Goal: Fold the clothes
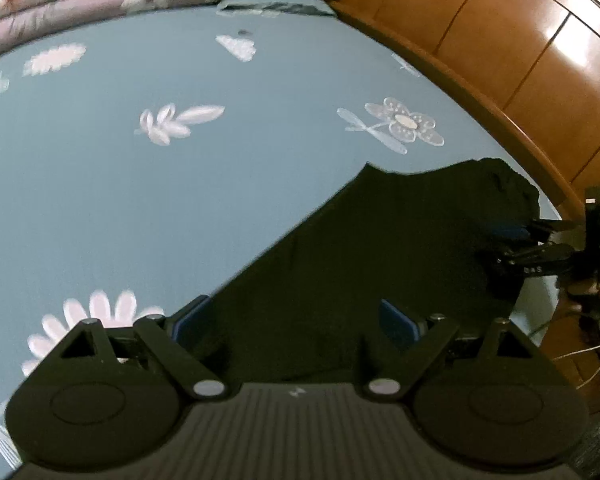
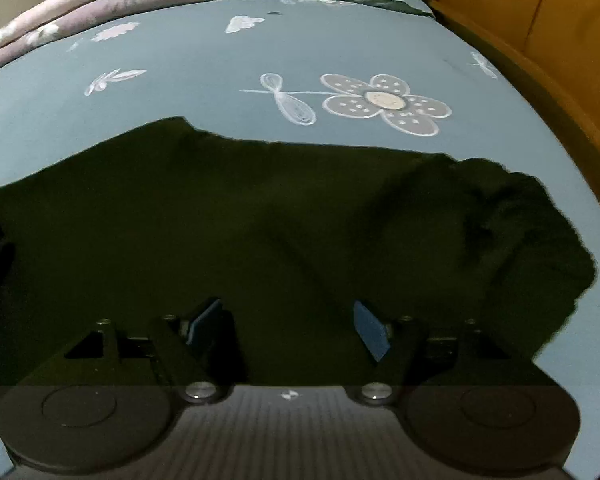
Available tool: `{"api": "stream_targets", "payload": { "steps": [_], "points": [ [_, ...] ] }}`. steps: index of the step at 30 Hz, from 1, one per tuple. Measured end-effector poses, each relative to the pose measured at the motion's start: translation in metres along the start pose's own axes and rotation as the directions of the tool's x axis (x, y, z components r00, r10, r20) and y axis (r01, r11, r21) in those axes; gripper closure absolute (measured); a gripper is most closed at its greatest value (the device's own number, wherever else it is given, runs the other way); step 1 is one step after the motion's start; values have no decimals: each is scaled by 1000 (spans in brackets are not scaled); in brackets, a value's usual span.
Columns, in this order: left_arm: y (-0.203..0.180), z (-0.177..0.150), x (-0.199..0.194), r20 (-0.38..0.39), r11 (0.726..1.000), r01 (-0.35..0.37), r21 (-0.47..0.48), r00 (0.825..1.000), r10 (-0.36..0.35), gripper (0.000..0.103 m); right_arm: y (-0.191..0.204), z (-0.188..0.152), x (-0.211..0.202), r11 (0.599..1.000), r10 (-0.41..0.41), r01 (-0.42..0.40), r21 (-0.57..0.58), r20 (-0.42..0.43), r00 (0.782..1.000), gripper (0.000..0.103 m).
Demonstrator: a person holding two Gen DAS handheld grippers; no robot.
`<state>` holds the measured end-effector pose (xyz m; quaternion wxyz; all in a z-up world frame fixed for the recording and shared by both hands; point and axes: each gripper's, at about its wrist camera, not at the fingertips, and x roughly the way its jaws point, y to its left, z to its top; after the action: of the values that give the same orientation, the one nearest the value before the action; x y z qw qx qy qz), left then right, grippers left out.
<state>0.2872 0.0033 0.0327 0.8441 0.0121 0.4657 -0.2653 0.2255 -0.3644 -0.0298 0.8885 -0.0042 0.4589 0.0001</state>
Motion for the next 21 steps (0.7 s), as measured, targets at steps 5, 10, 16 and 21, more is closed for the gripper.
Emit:
{"api": "stream_targets", "payload": {
  "steps": [5, 10, 16, 21],
  "points": [
    [-1, 18, 6, 12, 1000, -7, 6, 1000, 7, 14, -12, 26, 2, 998, 8, -12, 64, 69, 998, 23],
    [0, 24, 10, 8, 999, -36, 12, 999, 36, 14, -14, 38, 22, 997, 42, -44, 70, 27, 999, 23],
    [14, 24, 12, -16, 998, -61, -28, 998, 60, 14, -12, 34, 27, 997, 34, -31, 72, -45, 998, 23],
    [18, 21, 19, -41, 997, -45, -56, 998, 43, 14, 10, 55, 19, 992, 106, -107, 66, 24, 994, 23]
  ]
}}
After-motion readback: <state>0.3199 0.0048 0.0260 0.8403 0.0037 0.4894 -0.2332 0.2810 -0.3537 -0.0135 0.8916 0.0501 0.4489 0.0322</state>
